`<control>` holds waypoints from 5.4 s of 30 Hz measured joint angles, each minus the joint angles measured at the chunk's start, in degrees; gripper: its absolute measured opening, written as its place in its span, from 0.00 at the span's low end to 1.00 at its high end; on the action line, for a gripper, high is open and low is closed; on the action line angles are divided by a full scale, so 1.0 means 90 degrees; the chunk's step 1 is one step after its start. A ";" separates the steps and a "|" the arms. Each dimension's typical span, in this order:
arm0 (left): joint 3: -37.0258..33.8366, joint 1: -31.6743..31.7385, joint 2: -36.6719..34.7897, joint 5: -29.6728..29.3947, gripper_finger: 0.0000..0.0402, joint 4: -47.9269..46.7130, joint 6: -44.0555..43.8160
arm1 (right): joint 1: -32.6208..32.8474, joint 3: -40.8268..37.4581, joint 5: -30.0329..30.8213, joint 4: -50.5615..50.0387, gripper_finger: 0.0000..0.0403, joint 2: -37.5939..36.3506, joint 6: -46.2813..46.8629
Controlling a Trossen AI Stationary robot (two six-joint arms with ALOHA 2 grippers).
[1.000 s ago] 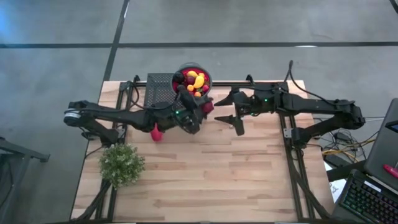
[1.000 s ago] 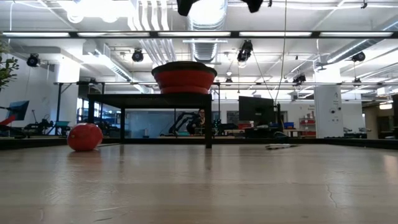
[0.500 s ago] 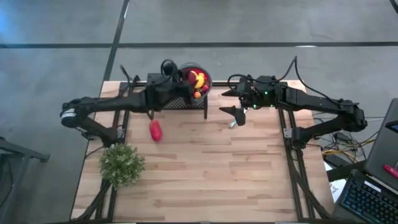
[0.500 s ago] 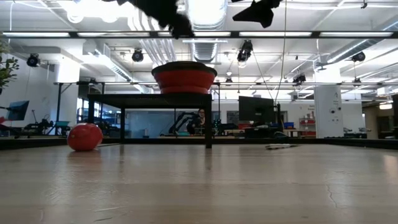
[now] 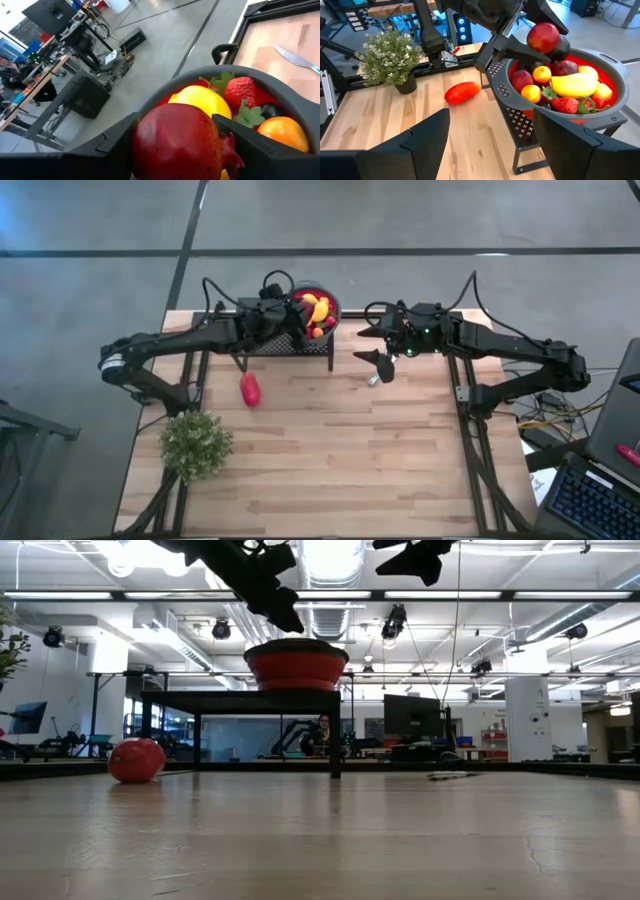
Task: Pick & Place Fruit
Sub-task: Put the red pomegranate into the red gray strainer bowl on the shelf, then put the orange mango into the red gray strainer bowl on the shelf
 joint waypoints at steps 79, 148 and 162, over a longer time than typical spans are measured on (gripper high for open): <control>0.0396 -0.2919 -0.0773 -0.0169 0.80 -0.9230 -1.1496 | -0.0004 -0.0442 -0.0007 -0.0018 0.73 0.0002 -0.1337; -0.3657 -0.2030 -0.0384 0.0357 0.78 -0.3642 -1.2519 | -0.0004 -0.0797 -0.0007 -0.0274 0.61 0.0002 -0.1503; -0.3510 -0.2047 -0.0384 0.0716 0.73 -0.3568 -1.1938 | -0.0004 -0.0797 -0.0007 -0.0330 0.59 0.0002 -0.1486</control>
